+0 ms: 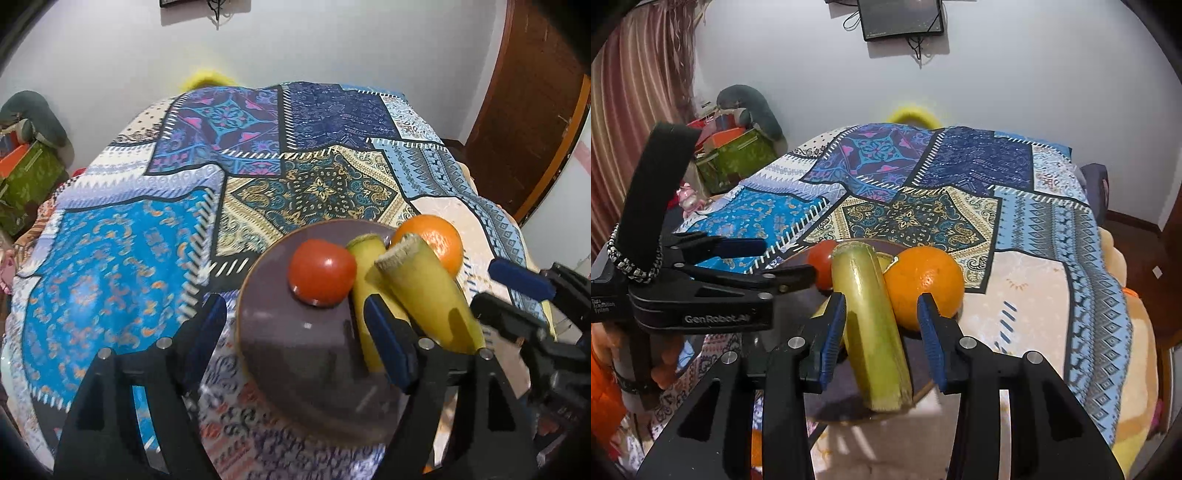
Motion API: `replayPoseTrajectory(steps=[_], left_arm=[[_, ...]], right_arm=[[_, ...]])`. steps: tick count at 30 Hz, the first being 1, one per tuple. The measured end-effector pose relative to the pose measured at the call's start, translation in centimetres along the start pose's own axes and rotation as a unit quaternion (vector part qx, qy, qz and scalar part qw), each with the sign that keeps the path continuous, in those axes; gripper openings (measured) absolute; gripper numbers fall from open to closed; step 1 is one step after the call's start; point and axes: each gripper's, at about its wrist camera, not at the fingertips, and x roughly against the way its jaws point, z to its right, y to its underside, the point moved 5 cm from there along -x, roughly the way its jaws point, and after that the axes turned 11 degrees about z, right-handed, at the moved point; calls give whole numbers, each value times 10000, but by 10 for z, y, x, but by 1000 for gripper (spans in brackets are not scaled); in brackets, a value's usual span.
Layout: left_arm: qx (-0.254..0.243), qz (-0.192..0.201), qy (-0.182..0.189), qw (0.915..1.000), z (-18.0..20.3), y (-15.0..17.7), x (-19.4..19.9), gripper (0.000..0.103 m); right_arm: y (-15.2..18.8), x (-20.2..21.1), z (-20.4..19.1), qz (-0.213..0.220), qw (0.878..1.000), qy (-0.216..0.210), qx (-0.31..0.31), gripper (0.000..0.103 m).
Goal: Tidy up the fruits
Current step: 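Lower the tomato and green cylinder onto the purple plate and open both tools, then grasp a large orange with the left tool while the right tool approaches the pomelo segment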
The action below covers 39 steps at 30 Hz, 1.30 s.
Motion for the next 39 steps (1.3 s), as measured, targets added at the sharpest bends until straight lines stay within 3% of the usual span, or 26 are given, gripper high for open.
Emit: replayPoseTrajectory(steps=[7, 20, 27, 30, 39], left_arm=[[-50, 214, -66, 9997, -3, 15, 59, 77], [79, 193, 172, 9996, 12, 59, 132, 77], [7, -77, 314, 9995, 26, 90, 141, 78], [-64, -172, 367, 9992, 33, 103, 141, 84], [-25, -574, 472, 9972, 40, 130, 117, 84]], right_arm=[[2, 34, -6, 9, 9998, 147, 126, 38], [11, 106, -28, 203, 9987, 456, -51, 60], [19, 125, -30, 216, 9973, 704, 10, 74], [27, 123, -28, 88, 9970, 768, -10, 74], [61, 92, -24, -615, 9960, 587, -263, 74]])
